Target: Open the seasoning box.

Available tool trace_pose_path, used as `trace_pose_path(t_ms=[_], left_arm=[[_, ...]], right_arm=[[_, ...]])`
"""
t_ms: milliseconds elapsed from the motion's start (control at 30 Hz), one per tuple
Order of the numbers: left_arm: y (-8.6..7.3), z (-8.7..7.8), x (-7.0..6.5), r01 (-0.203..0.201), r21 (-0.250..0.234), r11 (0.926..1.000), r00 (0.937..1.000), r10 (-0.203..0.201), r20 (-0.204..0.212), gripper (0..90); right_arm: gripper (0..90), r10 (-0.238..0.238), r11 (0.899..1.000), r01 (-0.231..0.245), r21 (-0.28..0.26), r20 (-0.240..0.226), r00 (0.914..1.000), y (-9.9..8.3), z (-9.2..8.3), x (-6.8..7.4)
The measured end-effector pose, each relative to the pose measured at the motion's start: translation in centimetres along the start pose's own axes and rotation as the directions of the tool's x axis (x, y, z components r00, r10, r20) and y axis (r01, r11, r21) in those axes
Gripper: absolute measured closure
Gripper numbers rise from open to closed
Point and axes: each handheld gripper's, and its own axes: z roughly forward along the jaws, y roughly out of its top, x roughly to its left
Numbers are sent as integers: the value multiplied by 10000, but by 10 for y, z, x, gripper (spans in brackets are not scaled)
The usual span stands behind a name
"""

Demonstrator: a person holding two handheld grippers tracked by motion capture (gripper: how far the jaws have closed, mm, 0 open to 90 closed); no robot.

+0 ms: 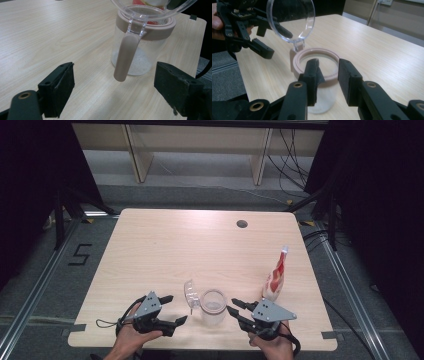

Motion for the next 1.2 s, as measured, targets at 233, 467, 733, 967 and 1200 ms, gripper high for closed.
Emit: trace_pose_path(t_ms=[233, 467, 733, 967, 1200], left_arm=[[0, 1, 0, 24, 74, 10000, 10000, -24, 0, 163], [0, 1, 0, 15, 64, 10000, 10000, -16, 27, 163], [-1, 1, -1, 19, 65, 10000, 10000, -19, -38, 162], [-1, 3, -1, 93, 52, 9999, 9999, -93, 60, 160], [-1, 3, -1, 15, 21, 10000, 10000, -16, 57, 160]], right_arm=[[625, 882, 9956, -895, 275, 474, 9950, -14, -22, -2], [573, 828, 9965, -839, 65, 1080, 9907, -25, -37, -6], [419, 1797, 9820, -1886, 132, 2447, 9528, -35, -52, -14], [303, 2191, 9727, -2321, -60, 3552, 9087, -41, -53, -23], [232, 2630, 9593, -2818, -198, 4265, 8654, -45, -51, -30]])
